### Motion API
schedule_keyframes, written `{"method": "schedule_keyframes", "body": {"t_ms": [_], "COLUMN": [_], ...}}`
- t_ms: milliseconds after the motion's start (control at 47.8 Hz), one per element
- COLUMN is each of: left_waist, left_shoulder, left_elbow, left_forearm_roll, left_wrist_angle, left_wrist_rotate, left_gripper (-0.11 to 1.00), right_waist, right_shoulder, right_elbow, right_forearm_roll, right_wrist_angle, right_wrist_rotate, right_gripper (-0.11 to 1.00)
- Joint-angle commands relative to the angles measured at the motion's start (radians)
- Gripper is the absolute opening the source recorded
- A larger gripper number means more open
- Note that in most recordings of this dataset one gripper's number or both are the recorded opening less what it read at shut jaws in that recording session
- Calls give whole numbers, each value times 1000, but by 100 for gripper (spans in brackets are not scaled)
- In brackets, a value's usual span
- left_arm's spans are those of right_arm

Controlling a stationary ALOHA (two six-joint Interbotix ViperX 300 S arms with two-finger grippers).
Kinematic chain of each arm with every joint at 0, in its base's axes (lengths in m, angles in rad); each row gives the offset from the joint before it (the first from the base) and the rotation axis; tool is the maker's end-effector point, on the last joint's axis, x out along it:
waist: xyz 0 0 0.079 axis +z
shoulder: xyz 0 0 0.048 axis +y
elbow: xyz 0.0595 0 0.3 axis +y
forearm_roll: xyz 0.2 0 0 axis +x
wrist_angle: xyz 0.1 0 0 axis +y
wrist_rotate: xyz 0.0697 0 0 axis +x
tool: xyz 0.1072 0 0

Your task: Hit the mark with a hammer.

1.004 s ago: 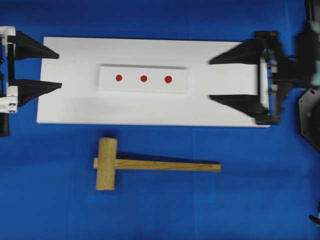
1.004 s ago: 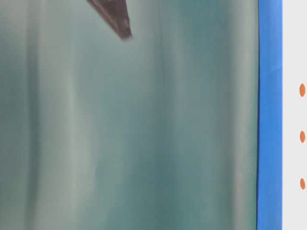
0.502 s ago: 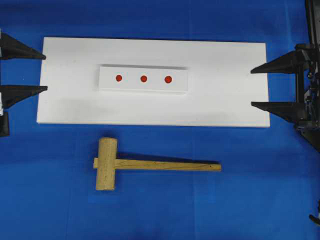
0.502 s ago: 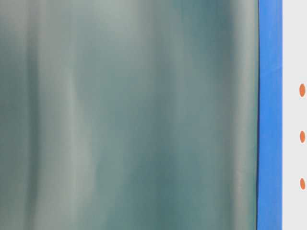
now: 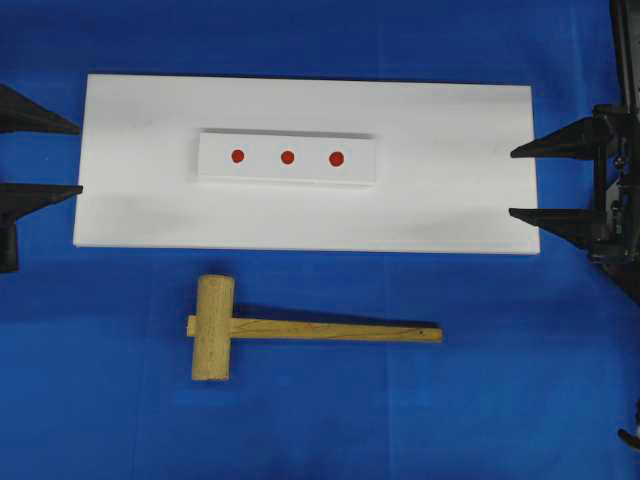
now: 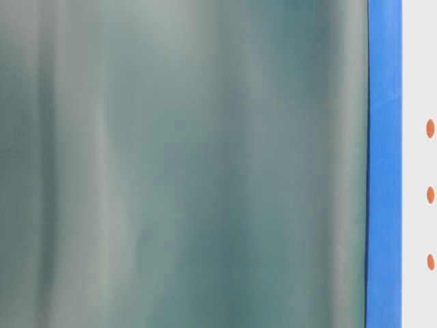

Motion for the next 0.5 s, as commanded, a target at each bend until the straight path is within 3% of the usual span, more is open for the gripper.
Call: {"method": "schedule_keyframes", "body": {"t_ms": [0, 481], "left_waist": [0, -2], "left_shoulder": [5, 5], "left_elbow": [-9, -8], "left_forearm_roll": [0, 0], "left_wrist_angle": [-15, -15], "left_wrist_rotate": [2, 5], "left_gripper": [81, 78], "right_waist": [-2, 0], "right_shoulder": [5, 3], "right_elbow": [-12, -14], "right_forearm_roll": [0, 0], "right_wrist_angle": [-5, -5], "right_wrist_rotate": [2, 2], "right_gripper": [75, 72]}}
